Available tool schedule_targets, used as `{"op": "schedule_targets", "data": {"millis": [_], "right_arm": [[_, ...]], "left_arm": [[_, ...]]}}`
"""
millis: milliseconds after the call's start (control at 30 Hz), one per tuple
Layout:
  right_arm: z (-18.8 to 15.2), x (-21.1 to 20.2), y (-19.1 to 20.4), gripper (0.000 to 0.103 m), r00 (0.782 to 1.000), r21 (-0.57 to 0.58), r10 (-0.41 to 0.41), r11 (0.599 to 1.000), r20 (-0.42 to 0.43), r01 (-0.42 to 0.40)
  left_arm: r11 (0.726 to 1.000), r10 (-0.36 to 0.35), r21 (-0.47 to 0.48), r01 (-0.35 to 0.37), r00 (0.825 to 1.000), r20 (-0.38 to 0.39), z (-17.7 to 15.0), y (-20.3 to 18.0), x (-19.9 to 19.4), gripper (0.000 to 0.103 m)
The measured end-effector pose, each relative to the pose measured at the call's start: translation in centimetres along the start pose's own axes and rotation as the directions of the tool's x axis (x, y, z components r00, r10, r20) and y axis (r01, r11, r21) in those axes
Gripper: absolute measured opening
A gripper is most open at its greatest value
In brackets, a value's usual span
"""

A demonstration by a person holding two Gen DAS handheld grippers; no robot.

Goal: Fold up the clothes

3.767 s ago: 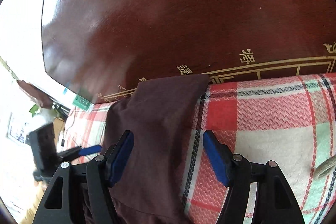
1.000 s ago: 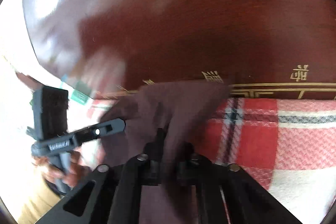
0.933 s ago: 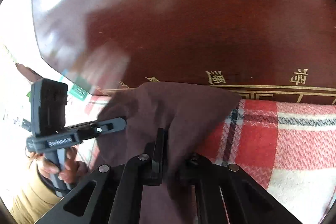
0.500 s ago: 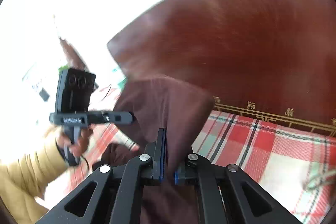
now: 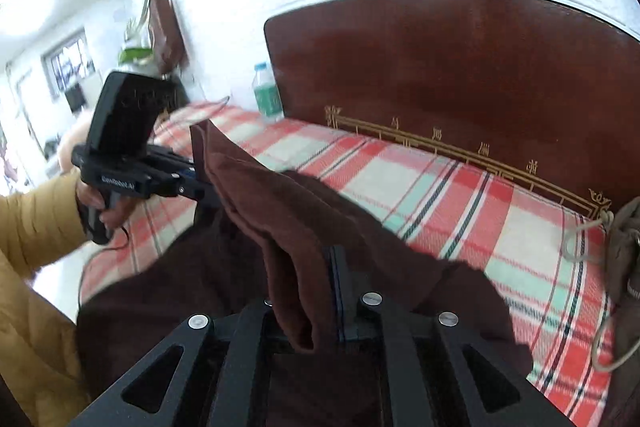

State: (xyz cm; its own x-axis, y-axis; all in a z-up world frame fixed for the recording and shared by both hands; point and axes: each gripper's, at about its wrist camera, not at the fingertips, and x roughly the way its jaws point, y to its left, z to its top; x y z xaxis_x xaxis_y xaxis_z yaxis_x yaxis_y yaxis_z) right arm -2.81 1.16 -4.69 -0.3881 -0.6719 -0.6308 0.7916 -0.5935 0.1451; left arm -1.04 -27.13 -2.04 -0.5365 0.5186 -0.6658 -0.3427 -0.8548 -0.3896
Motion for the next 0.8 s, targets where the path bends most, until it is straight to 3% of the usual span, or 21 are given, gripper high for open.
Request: {"op": "schedule_targets", "data": {"millis": [467,533,600,733,800], "right_arm": [[-4.1,0.6,3.2,0.022,0.991,-0.058,-0.11,0.993,-0.074,0.105],[-4.6,0.4,3.4,0.026,0.99,-0.058,-0.114,0.992,-0.087,0.109],[-5.1,0.3,3.7,0.026,0.988,-0.062,-0.123,0.991,-0.094,0.118],[-5.9,0.3,4.1,0.026,0.984,-0.073,-0.141,0.988,-0.106,0.134],[-6.2,0.3,4.4,0.026,0.982,-0.079,-0.149,0.987,-0.114,0.141]], "left_arm": [[0.993,0.114,-0.033,-0.114,0.993,-0.017,-6.6,-1.4,-0.7,0.013],[0.993,0.112,-0.046,-0.113,0.994,-0.017,-7.4,-1.3,-0.9,0.018],[0.992,0.109,-0.06,-0.11,0.994,-0.016,-8.1,-1.3,-1.2,0.029],[0.992,0.099,-0.077,-0.099,0.995,-0.004,-9.1,-1.7,-1.9,0.031],[0.992,0.078,-0.099,-0.076,0.997,0.014,-9.6,-1.8,-2.5,0.041]]}}
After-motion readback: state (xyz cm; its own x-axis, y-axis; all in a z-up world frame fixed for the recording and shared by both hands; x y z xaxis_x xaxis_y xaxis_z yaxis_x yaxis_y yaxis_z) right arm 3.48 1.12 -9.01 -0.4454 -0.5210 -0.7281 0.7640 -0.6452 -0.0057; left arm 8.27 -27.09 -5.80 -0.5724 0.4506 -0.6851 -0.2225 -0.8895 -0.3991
